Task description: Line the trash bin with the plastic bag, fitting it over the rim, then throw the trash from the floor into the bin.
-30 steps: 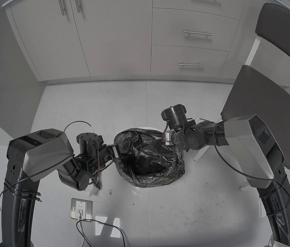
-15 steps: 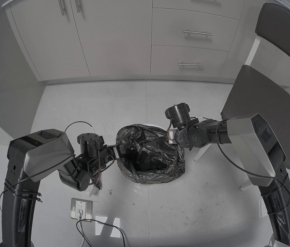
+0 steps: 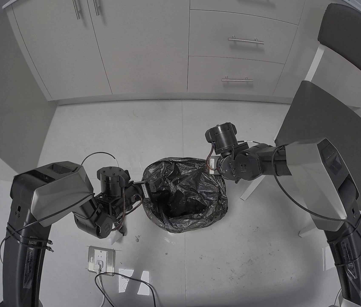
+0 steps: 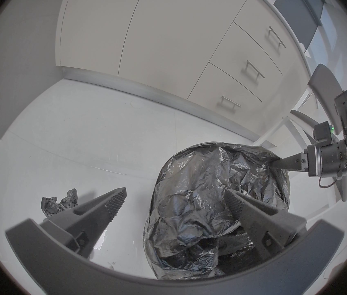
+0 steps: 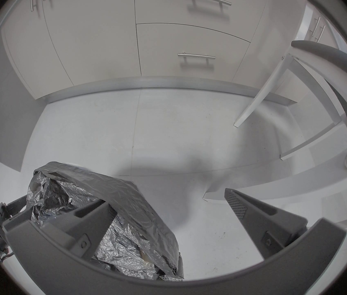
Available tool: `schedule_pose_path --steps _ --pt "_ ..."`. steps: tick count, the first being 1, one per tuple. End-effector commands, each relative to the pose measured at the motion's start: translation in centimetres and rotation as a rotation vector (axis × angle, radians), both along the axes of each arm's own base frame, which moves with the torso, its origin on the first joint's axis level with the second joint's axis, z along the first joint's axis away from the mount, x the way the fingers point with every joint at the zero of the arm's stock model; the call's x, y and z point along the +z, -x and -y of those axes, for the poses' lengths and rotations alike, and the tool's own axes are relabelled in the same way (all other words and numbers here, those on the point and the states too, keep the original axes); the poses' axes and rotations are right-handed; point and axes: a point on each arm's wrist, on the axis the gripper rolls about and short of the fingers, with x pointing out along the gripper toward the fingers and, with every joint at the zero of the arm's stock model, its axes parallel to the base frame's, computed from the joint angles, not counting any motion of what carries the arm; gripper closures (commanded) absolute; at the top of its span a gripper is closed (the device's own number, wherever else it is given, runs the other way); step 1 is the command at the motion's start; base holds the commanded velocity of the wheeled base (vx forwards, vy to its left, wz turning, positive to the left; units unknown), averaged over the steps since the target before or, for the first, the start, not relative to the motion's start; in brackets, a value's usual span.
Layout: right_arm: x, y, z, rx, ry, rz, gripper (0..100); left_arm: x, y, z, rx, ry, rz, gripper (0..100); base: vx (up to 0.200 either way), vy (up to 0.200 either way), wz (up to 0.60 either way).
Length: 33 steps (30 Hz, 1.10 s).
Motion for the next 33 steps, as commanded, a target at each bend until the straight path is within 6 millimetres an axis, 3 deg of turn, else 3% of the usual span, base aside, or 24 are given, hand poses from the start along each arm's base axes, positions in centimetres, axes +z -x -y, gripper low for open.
schedule_pose_path --steps 1,4,9,18,33 --pt "0.0 -0.2 0.3 -0.007 0.001 0.001 0 -0.4 0.0 -0.1 0.001 -0.004 -0.009 0 0.000 0.000 0.00" --pt "0.0 -0.2 0.4 -0.008 0.001 0.000 0 -0.4 0.1 0.0 -0.001 -0.004 -0.010 0 0.000 0.000 0.00" --pt "-3.3 -1.4 2.0 -0.045 0.034 -0.059 0 -0.4 0.3 0.4 -0.008 -0.004 -0.009 0 0.000 0.000 0.00" --pt "-6.7 -1.9 3.0 -0.066 0.071 -0.131 0 -0.3 0.4 0.6 -0.015 -0.004 -0.007 0 0.000 0.000 0.00" --pt "-7.5 -2.6 4.7 -0.101 0.079 -0.153 0 -0.4 0.4 0.7 -0.018 -0.004 -0.009 0 0.000 0.000 0.00"
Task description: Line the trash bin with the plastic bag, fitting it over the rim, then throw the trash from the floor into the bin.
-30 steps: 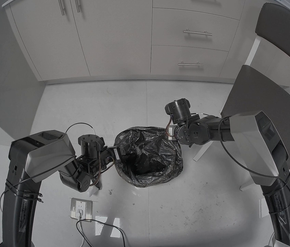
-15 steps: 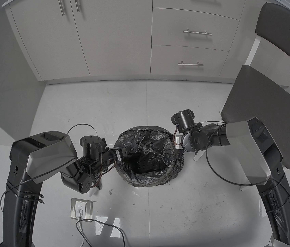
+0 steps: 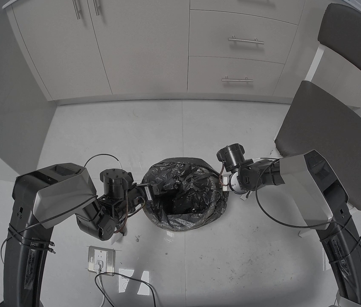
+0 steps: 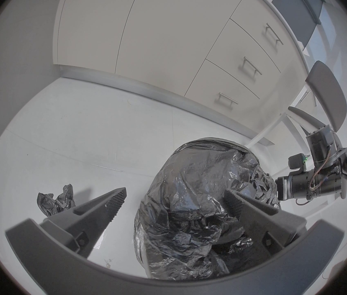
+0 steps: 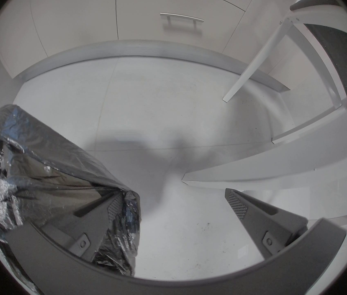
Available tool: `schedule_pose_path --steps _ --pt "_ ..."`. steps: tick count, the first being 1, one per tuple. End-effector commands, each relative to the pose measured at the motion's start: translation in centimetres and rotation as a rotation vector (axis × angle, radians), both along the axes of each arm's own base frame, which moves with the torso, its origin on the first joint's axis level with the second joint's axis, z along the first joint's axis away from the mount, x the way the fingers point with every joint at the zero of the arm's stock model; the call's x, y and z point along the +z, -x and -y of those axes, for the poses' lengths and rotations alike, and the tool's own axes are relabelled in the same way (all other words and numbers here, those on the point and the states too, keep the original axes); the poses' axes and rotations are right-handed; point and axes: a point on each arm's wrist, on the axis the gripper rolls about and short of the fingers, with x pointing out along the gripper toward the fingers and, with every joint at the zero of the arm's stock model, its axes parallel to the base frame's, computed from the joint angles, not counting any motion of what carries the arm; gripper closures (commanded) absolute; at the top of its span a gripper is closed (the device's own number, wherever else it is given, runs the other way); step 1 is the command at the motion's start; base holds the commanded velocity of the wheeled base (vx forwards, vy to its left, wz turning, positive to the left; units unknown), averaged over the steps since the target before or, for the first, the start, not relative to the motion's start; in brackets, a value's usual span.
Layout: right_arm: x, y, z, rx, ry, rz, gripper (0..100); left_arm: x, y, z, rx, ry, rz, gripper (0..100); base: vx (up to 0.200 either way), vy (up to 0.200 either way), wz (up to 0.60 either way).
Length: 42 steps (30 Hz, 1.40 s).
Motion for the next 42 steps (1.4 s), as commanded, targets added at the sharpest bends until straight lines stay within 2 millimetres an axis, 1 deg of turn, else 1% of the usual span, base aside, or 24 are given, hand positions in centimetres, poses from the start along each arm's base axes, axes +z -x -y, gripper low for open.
schedule_pose_path --steps 1,4,10,11,12,13,14,15,17,19,26,28,29,30,33,35,42 --pt "-0.4 -0.1 0.5 -0.011 0.008 -0.020 0 -0.1 0.0 0.0 0.000 0.000 -0.002 0 0.000 0.000 0.00" --pt "-0.4 0.0 0.6 -0.014 0.010 -0.027 0 -0.1 0.0 0.0 0.000 0.000 -0.002 0 0.000 0.000 0.00" --pt "1.5 0.9 -0.5 0.004 0.005 -0.036 0 -0.5 0.6 -0.1 -0.007 -0.011 -0.023 0 0.000 0.000 0.00" --pt "2.8 1.6 -1.4 0.019 -0.005 -0.028 0 -0.8 1.0 0.2 -0.022 -0.018 -0.033 0 0.000 0.000 0.00" --pt "3.1 1.7 -1.5 0.021 -0.006 -0.027 0 -0.8 1.1 0.3 -0.024 -0.018 -0.035 0 0.000 0.000 0.00" --pt "4.3 2.4 -2.3 0.041 -0.012 -0.023 0 -1.0 1.4 0.5 -0.031 -0.020 -0.039 0 0.000 0.000 0.00" --pt "4.4 2.5 -2.4 0.043 -0.013 -0.022 0 -1.0 1.4 0.5 -0.031 -0.020 -0.039 0 0.000 0.000 0.00" --pt "5.1 3.2 -3.1 0.063 -0.012 -0.033 0 -1.0 1.6 0.8 -0.039 -0.020 -0.039 0 0.000 0.000 0.00" --pt "5.6 3.9 -3.8 0.081 -0.006 -0.047 0 -1.1 1.7 0.9 -0.042 -0.022 -0.040 0 0.000 0.000 0.00" --pt "5.8 4.5 -4.2 0.089 -0.003 -0.065 0 -1.2 1.8 1.0 -0.046 -0.025 -0.043 0 0.000 0.000 0.00" --pt "4.7 5.8 -4.8 0.102 0.045 -0.168 0 -1.9 2.0 1.0 -0.049 -0.040 -0.068 0 0.000 0.000 0.00" --pt "3.9 6.3 -5.1 0.110 0.071 -0.214 0 -2.8 2.2 0.9 -0.054 -0.066 -0.086 0 0.000 0.000 0.00" --pt "3.7 6.3 -5.1 0.109 0.075 -0.221 0 -2.9 2.2 0.8 -0.054 -0.070 -0.087 0 0.000 0.000 0.00" --pt "3.0 6.4 -5.0 0.111 0.088 -0.248 0 -3.5 2.6 0.7 -0.062 -0.098 -0.100 0 0.000 0.000 0.00" --pt "2.2 6.6 -4.8 0.108 0.108 -0.285 0 -4.2 3.2 0.4 -0.074 -0.144 -0.121 0 0.000 0.000 0.00" --pt "2.0 6.8 -4.7 0.106 0.119 -0.306 0 -4.4 3.6 0.2 -0.082 -0.162 -0.127 0 0.000 0.000 0.00" --pt "2.7 6.8 -4.7 0.106 0.112 -0.295 0 -4.9 4.2 0.0 -0.087 -0.178 -0.152 0 0.000 0.000 0.00"
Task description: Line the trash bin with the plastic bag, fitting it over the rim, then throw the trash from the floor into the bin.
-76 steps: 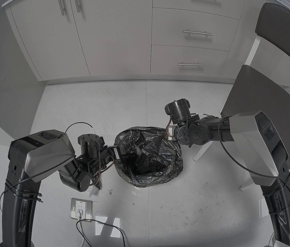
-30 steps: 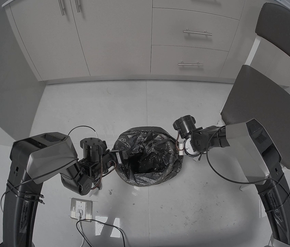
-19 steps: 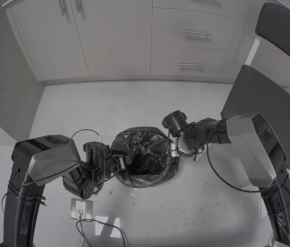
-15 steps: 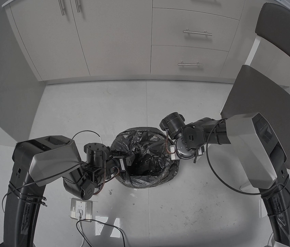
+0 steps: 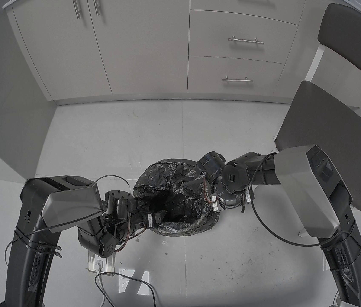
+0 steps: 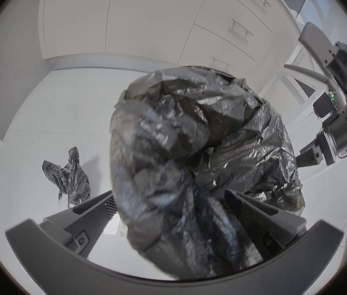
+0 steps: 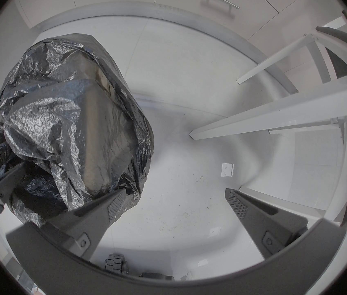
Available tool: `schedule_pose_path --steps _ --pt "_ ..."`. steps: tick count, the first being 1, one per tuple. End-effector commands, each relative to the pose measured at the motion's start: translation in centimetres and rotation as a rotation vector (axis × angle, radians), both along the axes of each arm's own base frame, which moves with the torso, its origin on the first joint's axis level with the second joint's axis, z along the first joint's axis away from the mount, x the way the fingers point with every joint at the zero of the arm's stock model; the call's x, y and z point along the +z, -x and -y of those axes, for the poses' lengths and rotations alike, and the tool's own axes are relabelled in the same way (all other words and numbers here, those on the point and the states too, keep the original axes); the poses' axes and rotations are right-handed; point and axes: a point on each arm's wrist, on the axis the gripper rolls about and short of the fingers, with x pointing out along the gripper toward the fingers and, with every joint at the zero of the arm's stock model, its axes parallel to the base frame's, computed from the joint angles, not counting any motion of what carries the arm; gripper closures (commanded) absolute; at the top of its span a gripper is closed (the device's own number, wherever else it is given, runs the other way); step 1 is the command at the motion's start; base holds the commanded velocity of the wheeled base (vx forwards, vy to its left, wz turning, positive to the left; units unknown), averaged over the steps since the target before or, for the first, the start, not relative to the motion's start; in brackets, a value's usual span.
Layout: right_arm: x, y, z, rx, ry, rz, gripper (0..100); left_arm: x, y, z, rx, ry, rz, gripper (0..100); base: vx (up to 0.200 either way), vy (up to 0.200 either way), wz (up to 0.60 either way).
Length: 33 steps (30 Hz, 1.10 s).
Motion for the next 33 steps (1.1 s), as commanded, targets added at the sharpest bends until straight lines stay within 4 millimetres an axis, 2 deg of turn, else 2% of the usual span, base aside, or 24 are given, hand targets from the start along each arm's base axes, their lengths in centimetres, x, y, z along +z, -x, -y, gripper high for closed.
schedule_pose_path --steps 1,10,12,20,33 --pt "0.7 0.0 0.1 -0.003 -0.006 0.009 0 -0.7 0.8 -0.1 -0.005 -0.014 -0.033 0 0.000 0.000 0.00" --pt "3.3 0.4 0.1 -0.006 -0.042 0.052 0 -0.9 1.9 0.2 -0.026 -0.026 -0.056 0 0.000 0.000 0.00" --pt "4.1 0.9 -0.5 0.013 -0.054 0.063 0 -1.0 2.3 0.5 -0.037 -0.028 -0.065 0 0.000 0.000 0.00" --pt "4.3 2.0 -2.6 0.080 -0.110 0.060 0 -0.2 3.8 1.1 -0.072 -0.028 -0.075 0 0.000 0.000 0.00" --pt "5.2 2.1 -3.1 0.100 -0.160 0.091 0 1.0 5.6 2.4 -0.137 -0.007 -0.066 0 0.000 0.000 0.00"
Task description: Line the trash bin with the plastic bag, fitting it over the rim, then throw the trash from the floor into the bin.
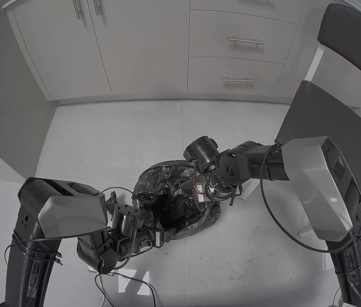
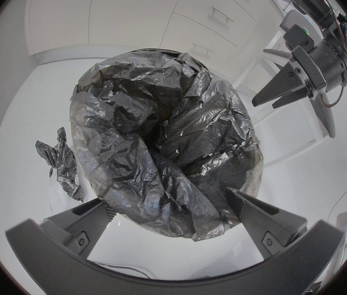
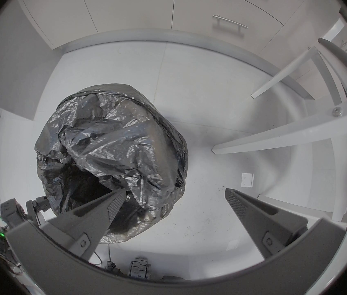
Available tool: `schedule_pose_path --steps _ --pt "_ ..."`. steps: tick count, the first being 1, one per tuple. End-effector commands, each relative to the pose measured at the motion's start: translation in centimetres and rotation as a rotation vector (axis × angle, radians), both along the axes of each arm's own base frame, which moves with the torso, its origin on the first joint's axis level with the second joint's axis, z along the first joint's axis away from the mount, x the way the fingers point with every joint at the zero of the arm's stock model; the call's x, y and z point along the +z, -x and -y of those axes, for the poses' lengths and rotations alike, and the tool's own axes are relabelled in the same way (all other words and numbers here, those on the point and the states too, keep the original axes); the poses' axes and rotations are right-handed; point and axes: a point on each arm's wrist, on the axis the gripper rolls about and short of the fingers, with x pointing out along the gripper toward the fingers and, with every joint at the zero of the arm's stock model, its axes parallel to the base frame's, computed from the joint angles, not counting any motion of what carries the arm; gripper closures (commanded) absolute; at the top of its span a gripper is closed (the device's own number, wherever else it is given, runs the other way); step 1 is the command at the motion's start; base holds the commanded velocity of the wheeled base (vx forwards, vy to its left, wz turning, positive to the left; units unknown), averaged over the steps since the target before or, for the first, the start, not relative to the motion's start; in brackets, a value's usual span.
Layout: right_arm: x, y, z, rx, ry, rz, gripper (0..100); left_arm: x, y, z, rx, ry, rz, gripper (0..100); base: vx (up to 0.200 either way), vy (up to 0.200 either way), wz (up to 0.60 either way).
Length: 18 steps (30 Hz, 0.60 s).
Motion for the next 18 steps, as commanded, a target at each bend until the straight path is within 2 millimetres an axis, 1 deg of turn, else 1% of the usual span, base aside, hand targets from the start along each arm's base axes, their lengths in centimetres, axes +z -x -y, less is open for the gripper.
schedule_pose_path --steps 1,4,6,10,11,12,14,18 --pt "0.5 0.1 -0.1 0.002 -0.008 0.011 0 0.6 0.4 0.6 -0.018 0.009 0.010 0 0.000 0.000 0.00" --pt "0.6 0.1 -0.2 0.004 -0.016 0.020 0 0.6 0.3 0.6 -0.018 0.010 0.011 0 0.000 0.000 0.00" --pt "0.8 0.2 -0.7 0.019 -0.025 0.047 0 0.7 0.3 0.6 -0.014 0.013 0.009 0 0.000 0.000 0.00" --pt "2.0 0.7 -1.4 0.062 -0.033 0.081 0 1.5 0.7 0.3 0.000 0.034 0.003 0 0.000 0.000 0.00" --pt "2.0 0.7 -1.4 0.062 -0.033 0.081 0 1.5 0.6 0.3 0.000 0.034 0.004 0 0.000 0.000 0.00" --pt "2.2 0.9 -1.6 0.070 -0.032 0.083 0 2.1 0.9 0.3 -0.001 0.039 0.010 0 0.000 0.000 0.00" --pt "2.3 0.9 -1.6 0.068 -0.031 0.086 0 2.7 1.0 0.2 0.000 0.045 0.017 0 0.000 0.000 0.00" --pt "2.4 0.9 -1.5 0.063 -0.027 0.087 0 5.3 1.6 -0.2 0.017 0.091 0.044 0 0.000 0.000 0.00"
